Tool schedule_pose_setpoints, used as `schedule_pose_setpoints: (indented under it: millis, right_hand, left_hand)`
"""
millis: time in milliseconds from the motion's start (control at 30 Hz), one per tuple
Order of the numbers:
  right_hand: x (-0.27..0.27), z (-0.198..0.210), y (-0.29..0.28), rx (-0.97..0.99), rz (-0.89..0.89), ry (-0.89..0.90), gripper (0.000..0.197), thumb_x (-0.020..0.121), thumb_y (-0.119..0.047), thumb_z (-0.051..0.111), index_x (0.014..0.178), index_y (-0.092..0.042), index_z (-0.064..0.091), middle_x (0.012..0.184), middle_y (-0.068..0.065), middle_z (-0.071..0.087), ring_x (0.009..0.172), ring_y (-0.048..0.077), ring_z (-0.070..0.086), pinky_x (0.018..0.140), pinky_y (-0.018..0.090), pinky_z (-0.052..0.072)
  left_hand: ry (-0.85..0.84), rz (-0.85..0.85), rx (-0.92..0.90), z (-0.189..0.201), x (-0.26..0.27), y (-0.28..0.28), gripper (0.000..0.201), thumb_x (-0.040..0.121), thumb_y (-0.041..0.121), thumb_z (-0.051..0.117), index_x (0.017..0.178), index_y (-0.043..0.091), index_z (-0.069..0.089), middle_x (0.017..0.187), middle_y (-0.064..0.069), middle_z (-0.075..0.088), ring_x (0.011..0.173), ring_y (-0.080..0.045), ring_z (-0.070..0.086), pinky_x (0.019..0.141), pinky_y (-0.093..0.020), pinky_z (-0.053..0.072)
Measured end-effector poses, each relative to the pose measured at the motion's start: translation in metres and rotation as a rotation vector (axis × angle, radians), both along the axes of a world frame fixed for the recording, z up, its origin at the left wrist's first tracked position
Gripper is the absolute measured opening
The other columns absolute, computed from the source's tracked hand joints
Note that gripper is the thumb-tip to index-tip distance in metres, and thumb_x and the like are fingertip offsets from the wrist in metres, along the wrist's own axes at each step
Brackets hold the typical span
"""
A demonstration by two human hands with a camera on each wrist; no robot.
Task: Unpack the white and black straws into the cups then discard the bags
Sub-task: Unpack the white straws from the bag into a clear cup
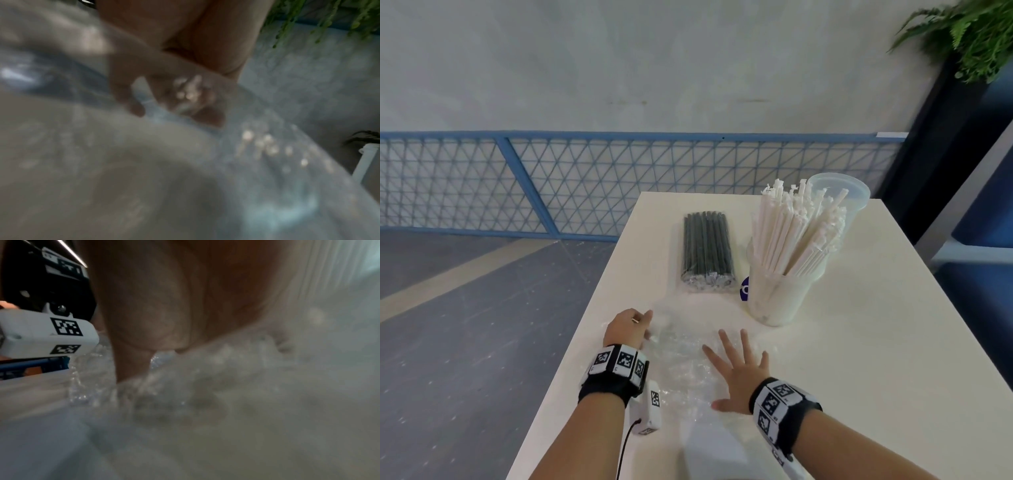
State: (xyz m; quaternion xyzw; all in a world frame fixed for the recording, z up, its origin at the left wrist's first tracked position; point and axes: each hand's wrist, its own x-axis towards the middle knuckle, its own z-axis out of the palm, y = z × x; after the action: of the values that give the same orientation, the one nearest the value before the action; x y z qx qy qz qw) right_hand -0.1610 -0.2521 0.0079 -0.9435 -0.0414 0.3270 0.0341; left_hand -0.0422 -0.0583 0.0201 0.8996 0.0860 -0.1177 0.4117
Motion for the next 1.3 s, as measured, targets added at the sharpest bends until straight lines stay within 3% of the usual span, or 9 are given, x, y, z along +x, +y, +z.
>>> schedule_pose_setpoints:
  millis: [167, 300, 367, 467, 600, 700, 833, 1100, 1300]
  right_hand:
    - [0.003, -0.008, -0.006, 0.030, -0.094, 0.105, 0.103, 0.077, -0.068, 0.052, 0.140, -0.042, -0.024, 0.148, -0.007, -0.039, 0.134, 0.040, -0.035, 0.104, 0.073, 0.009]
    - [-0.003, -0.015, -0.011, 0.010, -0.115, 0.116, 0.100, 0.073, -0.078, 0.042, 0.139, -0.043, -0.025, 0.146, -0.010, -0.041, 0.133, 0.038, -0.036, 0.101, 0.076, 0.007]
    - [-0.004, -0.017, -0.009, -0.005, -0.117, 0.123, 0.099, 0.073, -0.081, 0.037, 0.139, -0.042, -0.027, 0.145, -0.009, -0.042, 0.133, 0.039, -0.037, 0.099, 0.077, 0.007]
    - [-0.004, -0.018, -0.005, -0.023, -0.116, 0.127, 0.098, 0.074, -0.081, 0.033, 0.139, -0.041, -0.028, 0.146, -0.007, -0.042, 0.133, 0.040, -0.037, 0.099, 0.077, 0.009]
    - [-0.004, -0.019, -0.003, -0.021, -0.129, 0.127, 0.098, 0.074, -0.081, 0.033, 0.139, -0.039, -0.029, 0.145, -0.007, -0.043, 0.132, 0.040, -0.038, 0.099, 0.078, 0.008]
    - [-0.004, -0.019, -0.003, -0.021, -0.133, 0.136, 0.099, 0.074, -0.081, 0.033, 0.139, -0.039, -0.028, 0.145, -0.008, -0.044, 0.132, 0.038, -0.038, 0.099, 0.077, 0.006]
    - [-0.006, -0.018, -0.008, -0.015, -0.115, 0.143, 0.099, 0.075, -0.080, 0.036, 0.140, -0.040, -0.027, 0.145, -0.010, -0.043, 0.134, 0.034, -0.037, 0.101, 0.075, 0.005]
    - [-0.020, -0.012, -0.059, 0.019, -0.104, 0.154, 0.116, 0.064, -0.083, 0.049, 0.139, -0.040, -0.028, 0.143, -0.023, -0.040, 0.136, 0.027, -0.035, 0.101, 0.075, 0.005]
    - [-0.024, -0.007, -0.065, 0.054, -0.079, 0.034, 0.132, 0.034, -0.097, 0.011, 0.145, -0.032, -0.019, 0.145, -0.012, -0.037, 0.142, 0.024, -0.024, 0.109, 0.063, -0.007]
  left_hand:
    - [-0.099, 0.127, 0.012, -0.009, 0.006, 0.003, 0.024, 0.091, 0.019, 0.050, 0.068, 0.012, 0.047, 0.065, -0.007, 0.065, 0.047, -0.023, 0.049, 0.054, -0.029, 0.044]
    - [-0.172, 0.133, 0.183, -0.007, 0.008, 0.013, 0.020, 0.089, 0.020, 0.052, 0.071, 0.015, 0.046, 0.076, -0.008, 0.069, 0.072, -0.029, 0.061, 0.076, -0.040, 0.048]
    - [-0.277, 0.081, 0.386, 0.006, 0.002, 0.005, 0.003, 0.088, 0.020, 0.055, 0.087, 0.019, 0.052, 0.094, -0.006, 0.065, 0.088, -0.029, 0.059, 0.084, -0.039, 0.036]
    - [-0.451, -0.261, 0.620, 0.027, -0.019, -0.026, 0.043, 0.086, 0.029, 0.058, 0.126, 0.022, 0.044, 0.124, -0.004, 0.052, 0.111, -0.025, 0.053, 0.099, -0.042, 0.031]
    - [-0.048, -0.715, 0.628, 0.010, -0.056, -0.056, 0.089, 0.085, 0.048, 0.056, 0.148, 0.024, -0.002, 0.158, -0.005, -0.001, 0.145, -0.028, 0.003, 0.115, -0.051, 0.008]
    - [0.223, -0.756, 0.704, -0.020, -0.064, -0.047, 0.106, 0.077, 0.071, 0.047, 0.144, 0.028, -0.022, 0.150, -0.004, -0.034, 0.140, -0.035, -0.024, 0.110, -0.060, -0.005]
    - [0.267, -0.873, 0.750, -0.037, -0.061, -0.024, 0.113, 0.056, 0.092, 0.027, 0.138, 0.038, -0.030, 0.131, 0.006, -0.053, 0.134, -0.032, -0.036, 0.107, -0.065, -0.008]
    - [0.259, -0.915, 0.686, -0.036, -0.049, -0.006, 0.139, 0.019, 0.100, 0.016, 0.135, 0.041, -0.033, 0.132, 0.004, -0.054, 0.131, -0.032, -0.042, 0.107, -0.064, -0.011]
    - [0.219, -0.846, 0.718, -0.012, -0.049, -0.020, 0.149, 0.022, 0.099, 0.035, 0.147, 0.030, -0.007, 0.152, -0.007, -0.027, 0.143, -0.030, -0.019, 0.111, -0.059, -0.012]
